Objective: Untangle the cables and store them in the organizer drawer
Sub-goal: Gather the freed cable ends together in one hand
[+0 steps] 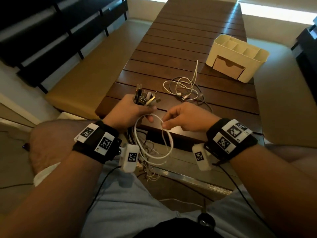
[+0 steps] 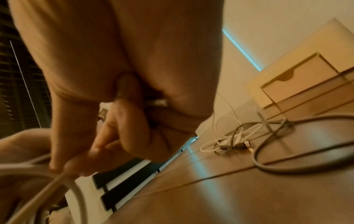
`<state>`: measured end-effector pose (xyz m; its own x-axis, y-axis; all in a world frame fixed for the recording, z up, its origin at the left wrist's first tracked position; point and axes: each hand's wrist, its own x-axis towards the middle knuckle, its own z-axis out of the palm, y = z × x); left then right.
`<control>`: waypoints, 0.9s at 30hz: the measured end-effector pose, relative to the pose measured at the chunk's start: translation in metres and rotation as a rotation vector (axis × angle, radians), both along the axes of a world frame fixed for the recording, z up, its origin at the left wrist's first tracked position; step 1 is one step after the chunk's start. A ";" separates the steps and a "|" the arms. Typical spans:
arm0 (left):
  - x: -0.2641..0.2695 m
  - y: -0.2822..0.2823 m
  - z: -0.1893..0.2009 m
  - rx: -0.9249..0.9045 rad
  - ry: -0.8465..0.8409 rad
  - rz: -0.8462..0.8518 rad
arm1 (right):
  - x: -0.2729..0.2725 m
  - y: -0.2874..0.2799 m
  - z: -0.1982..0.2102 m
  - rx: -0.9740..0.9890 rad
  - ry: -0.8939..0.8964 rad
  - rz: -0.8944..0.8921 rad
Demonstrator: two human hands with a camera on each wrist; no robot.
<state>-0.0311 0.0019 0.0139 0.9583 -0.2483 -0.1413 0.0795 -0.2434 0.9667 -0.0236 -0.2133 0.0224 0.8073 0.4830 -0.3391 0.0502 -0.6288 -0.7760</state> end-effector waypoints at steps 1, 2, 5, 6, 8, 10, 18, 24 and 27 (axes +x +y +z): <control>-0.001 -0.001 0.000 -0.011 -0.004 0.015 | -0.002 0.002 -0.005 -0.044 0.006 0.028; -0.002 -0.001 0.000 -0.013 -0.019 0.049 | -0.004 0.003 -0.011 -0.132 -0.004 0.068; 0.002 0.002 -0.003 -0.093 -0.063 0.236 | -0.006 -0.001 -0.034 -0.542 0.011 0.260; 0.005 0.006 -0.004 -0.123 -0.063 0.291 | -0.006 -0.003 -0.039 -0.671 0.043 0.326; 0.008 0.011 -0.006 -0.126 -0.054 0.333 | -0.003 -0.008 -0.034 -0.757 0.061 0.360; 0.008 0.009 -0.008 -0.129 -0.044 0.320 | 0.003 -0.013 -0.016 -0.653 -0.002 0.275; 0.005 -0.031 -0.013 -0.401 0.014 0.252 | -0.001 0.007 -0.009 -0.049 -0.160 -0.022; 0.027 -0.042 -0.016 -0.627 0.072 0.382 | 0.002 0.019 -0.029 0.019 -0.127 -0.040; 0.039 -0.041 -0.027 -0.522 0.089 0.329 | 0.020 0.006 -0.032 -0.097 -0.127 -0.008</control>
<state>0.0079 -0.0386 -0.0128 0.9865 0.0002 -0.1639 0.1558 0.3102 0.9378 -0.0032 -0.2076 -0.0094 0.8504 0.4464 -0.2786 0.1388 -0.7009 -0.6996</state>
